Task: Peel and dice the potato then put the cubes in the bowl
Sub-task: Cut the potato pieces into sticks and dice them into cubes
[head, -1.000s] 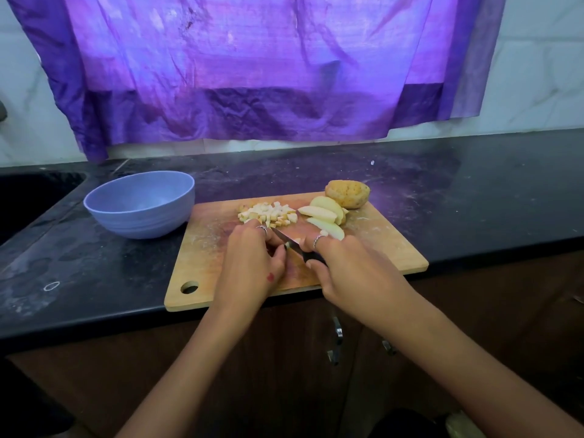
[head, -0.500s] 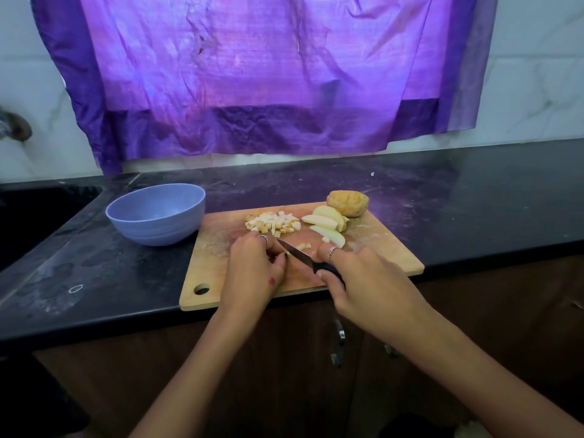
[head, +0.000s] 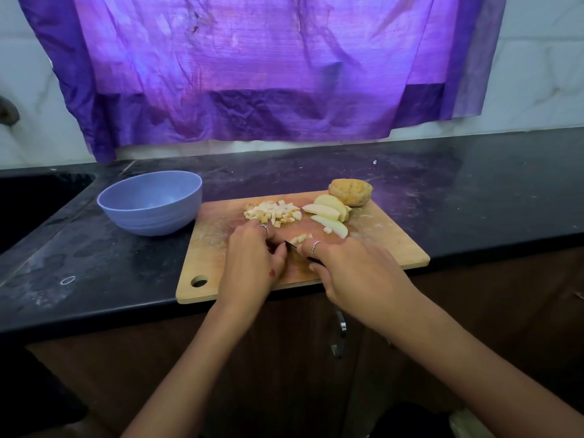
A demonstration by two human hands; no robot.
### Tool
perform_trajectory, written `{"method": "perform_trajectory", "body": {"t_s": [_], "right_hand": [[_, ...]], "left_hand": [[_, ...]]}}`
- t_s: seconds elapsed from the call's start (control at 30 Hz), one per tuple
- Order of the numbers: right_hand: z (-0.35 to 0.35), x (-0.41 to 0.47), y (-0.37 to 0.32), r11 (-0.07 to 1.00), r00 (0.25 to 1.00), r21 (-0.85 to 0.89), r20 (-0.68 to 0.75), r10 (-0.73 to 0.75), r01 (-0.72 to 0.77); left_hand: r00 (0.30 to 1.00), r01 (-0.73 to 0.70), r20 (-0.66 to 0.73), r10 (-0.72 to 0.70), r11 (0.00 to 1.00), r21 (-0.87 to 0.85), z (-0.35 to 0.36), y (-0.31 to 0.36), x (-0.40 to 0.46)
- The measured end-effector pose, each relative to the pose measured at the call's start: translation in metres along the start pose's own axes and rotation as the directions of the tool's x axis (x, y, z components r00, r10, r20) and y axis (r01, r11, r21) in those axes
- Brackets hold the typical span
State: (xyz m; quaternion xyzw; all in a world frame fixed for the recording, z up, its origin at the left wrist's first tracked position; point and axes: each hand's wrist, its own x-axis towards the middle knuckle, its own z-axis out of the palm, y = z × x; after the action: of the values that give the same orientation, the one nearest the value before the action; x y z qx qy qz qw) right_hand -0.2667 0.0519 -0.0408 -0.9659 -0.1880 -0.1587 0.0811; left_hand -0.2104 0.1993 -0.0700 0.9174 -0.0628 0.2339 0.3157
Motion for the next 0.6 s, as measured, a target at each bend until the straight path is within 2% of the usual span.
{"method": "perform_trajectory", "body": {"t_s": [0.1,0.23,0.4,0.5,0.6], "right_hand": [[-0.007,-0.011,0.003,0.999,0.999,0.026,-0.021,0.041,-0.040],[-0.009,-0.027,0.000,0.970,0.972,0.150,-0.105,0.209,-0.192],[0.002,-0.032,-0.009,0.918,0.920,0.197,-0.127,0.371,-0.343],[0.008,-0.017,-0.021,0.911,0.924,0.250,-0.119,0.364,-0.327],[0.015,0.000,-0.038,0.927,0.942,0.248,-0.114,0.315,-0.280]], "left_hand": [[0.994,-0.003,0.109,-0.005,0.998,0.069,-0.006,0.002,0.015],[0.977,-0.053,0.213,0.022,0.989,0.138,-0.008,-0.002,0.038],[0.999,-0.052,0.021,0.050,0.985,0.165,-0.008,-0.019,0.043],[0.995,-0.070,-0.063,0.080,0.986,0.149,-0.009,-0.028,0.038],[0.990,-0.098,-0.087,0.111,0.985,0.142,-0.011,-0.026,0.034]]}}
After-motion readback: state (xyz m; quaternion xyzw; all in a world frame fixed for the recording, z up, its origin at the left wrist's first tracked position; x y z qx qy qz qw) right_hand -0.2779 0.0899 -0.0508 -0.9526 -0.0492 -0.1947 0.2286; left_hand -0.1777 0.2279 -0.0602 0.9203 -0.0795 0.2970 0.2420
